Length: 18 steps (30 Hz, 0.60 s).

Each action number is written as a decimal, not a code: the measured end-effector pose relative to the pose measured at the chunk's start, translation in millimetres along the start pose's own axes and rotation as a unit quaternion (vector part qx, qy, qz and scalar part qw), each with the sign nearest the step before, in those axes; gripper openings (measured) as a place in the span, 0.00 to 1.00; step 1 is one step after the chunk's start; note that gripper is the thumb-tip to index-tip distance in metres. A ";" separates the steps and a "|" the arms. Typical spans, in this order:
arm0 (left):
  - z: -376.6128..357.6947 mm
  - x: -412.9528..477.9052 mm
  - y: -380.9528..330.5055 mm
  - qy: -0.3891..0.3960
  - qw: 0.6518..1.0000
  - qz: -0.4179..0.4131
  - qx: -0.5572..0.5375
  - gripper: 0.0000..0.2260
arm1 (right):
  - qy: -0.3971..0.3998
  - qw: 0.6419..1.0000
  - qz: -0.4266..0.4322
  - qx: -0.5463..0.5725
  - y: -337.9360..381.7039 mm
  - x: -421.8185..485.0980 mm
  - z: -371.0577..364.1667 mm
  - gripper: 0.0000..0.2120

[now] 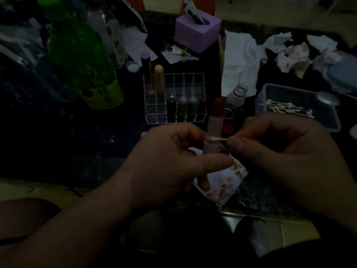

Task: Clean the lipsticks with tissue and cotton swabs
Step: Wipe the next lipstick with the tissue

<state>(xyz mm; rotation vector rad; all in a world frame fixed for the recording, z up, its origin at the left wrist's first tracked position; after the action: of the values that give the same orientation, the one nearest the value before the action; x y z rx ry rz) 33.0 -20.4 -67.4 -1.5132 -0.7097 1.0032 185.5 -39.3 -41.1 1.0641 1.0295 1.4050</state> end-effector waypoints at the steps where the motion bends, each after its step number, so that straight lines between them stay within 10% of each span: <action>1: -0.4 0.1 0.2 -0.002 1.000 0.003 -0.011 0.15 | 0.002 1.000 -0.004 0.007 -0.5 0.7 -0.7 0.02; 18: -3.5 -3.4 2.1 0.044 0.994 0.018 -0.097 0.11 | -0.006 0.996 -0.028 0.080 -4.4 1.7 0.3 0.03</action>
<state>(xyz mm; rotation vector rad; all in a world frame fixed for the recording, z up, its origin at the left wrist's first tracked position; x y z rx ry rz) 34.4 -25.4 -68.7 -1.7327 -0.7355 0.9081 186.7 -37.2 -45.2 1.1491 1.1712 1.2863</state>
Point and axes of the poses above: each hand's wrist, its own x-axis towards the middle knuckle, its own z-axis out of the back of the hand, y = z × x, the point moved 7 cm from there along x, towards the middle knuckle, and after that the axes turned 2 degrees about -z, right-handed, at the moved point
